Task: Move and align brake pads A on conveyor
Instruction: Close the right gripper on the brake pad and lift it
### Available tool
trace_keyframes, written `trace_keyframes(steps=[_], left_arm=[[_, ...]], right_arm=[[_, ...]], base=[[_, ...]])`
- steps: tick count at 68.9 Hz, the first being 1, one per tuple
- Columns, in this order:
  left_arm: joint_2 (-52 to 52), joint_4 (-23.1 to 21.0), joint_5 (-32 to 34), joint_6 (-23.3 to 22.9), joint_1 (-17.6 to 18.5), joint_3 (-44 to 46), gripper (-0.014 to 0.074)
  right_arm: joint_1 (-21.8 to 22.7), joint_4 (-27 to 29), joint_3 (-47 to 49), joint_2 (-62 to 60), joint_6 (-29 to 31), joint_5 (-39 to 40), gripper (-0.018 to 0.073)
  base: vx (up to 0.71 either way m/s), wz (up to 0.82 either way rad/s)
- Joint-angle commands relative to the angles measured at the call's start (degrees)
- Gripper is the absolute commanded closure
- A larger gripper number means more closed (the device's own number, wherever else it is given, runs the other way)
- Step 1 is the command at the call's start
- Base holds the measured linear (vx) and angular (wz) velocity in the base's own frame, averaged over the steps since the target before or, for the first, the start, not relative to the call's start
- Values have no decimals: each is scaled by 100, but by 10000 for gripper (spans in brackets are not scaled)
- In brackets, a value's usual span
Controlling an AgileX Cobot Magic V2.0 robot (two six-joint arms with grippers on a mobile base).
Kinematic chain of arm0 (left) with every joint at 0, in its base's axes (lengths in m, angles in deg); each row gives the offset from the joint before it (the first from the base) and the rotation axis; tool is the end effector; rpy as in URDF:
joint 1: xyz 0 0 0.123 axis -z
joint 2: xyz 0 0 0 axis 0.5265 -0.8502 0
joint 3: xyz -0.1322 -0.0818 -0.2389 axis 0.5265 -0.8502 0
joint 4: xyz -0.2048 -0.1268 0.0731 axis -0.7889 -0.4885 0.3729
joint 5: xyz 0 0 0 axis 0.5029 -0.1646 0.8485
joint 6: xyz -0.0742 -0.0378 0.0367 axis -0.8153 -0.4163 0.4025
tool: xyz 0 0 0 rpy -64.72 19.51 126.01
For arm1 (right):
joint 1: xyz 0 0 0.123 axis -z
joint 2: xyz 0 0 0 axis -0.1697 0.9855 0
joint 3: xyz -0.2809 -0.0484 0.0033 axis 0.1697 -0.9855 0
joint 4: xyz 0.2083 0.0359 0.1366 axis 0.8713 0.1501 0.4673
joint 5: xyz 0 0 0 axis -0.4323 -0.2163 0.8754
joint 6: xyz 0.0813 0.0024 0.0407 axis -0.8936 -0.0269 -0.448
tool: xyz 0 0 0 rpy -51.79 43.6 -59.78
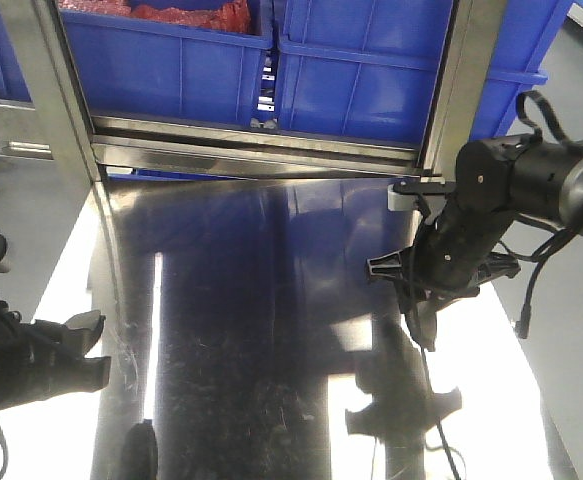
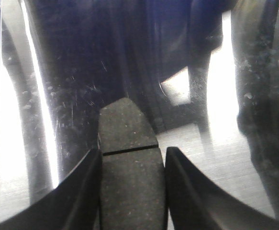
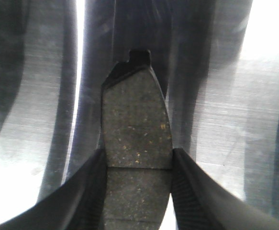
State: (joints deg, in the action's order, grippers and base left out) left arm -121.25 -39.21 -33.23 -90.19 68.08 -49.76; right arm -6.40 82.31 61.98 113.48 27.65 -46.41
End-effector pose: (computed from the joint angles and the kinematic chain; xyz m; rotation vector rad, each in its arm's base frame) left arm 0.1637 -0.0888 0.2805 0.1051 2.3659 -0.1768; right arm 0.3600 0.1049 0.2140 -0.1250 2.9239 0.0842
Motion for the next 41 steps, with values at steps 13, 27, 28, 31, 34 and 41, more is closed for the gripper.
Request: trace_keyframes(steps=[13, 27, 28, 31, 34, 41], left_arm=[[77, 166, 297, -31, 31, 138, 524], [77, 166, 297, -31, 31, 138, 524], [77, 166, 297, -31, 31, 138, 524], [77, 166, 297, -31, 31, 138, 524], [77, 166, 297, -31, 31, 138, 524], [77, 166, 297, -31, 31, 138, 524]], right_arm=[[18, 0, 142, -879, 42, 100, 503], [18, 0, -397, -1434, 47, 486, 503], [18, 7, -489, -1493, 47, 542, 503], [18, 7, -787, -1682, 47, 744, 503], [18, 21, -1044, -1888, 47, 960, 503], [18, 21, -1790, -2431, 47, 1431, 501]], base=[[0, 0], [0, 0], [0, 0], [0, 0], [0, 0], [0, 0]])
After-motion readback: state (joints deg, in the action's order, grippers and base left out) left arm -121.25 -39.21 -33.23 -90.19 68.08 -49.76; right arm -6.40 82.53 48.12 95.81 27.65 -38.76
